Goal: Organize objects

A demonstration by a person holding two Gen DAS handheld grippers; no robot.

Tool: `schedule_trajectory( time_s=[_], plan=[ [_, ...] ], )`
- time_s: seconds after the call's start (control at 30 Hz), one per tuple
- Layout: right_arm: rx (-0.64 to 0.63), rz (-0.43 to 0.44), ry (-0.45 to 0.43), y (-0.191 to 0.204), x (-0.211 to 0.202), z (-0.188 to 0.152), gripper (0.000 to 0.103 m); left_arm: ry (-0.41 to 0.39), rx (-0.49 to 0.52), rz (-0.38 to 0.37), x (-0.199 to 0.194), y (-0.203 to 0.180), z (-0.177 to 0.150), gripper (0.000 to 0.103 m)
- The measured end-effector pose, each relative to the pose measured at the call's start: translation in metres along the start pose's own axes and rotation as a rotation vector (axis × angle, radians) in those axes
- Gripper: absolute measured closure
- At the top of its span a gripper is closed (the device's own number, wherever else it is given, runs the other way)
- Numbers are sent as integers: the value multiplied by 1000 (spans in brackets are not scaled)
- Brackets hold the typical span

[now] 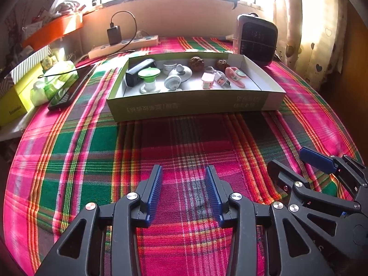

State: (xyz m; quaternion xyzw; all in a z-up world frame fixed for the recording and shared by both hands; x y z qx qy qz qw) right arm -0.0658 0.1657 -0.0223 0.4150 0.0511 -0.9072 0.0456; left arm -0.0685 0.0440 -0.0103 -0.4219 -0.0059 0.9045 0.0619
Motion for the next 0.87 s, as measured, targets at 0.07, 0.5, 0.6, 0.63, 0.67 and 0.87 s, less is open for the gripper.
schedule_trajectory(
  time_s=[0.07, 0.5, 0.6, 0.63, 0.67, 0.87],
  plan=[
    [3, 0, 0, 0, 0, 0, 44, -1, 3, 4, 0, -1, -1, 65],
    [5, -1, 0, -1, 0, 0, 42, -1, 1, 2, -1, -1, -1, 65],
    [5, 0, 0, -1, 0, -1, 42, -1, 2, 2, -1, -1, -2, 65],
    [5, -1, 0, -1, 0, -1, 42, -1, 1, 1, -1, -1, -2, 65],
    [5, -1, 0, -1, 1, -1, 42, -1, 1, 2, -1, -1, -2, 65],
    [5, -1, 0, 0, 1, -2, 42, -1, 1, 2, -1, -1, -2, 65]
  ],
)
Point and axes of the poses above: each gripper's, at about its wrist camera, not at the fingertips, and x roughly the way its jaws point, y to its left, z to its top, the point moved 2 cm from there along x, roughly the way its jaws point, and after that the axes turned 4 degrees about -z, right-handed, at the moved point
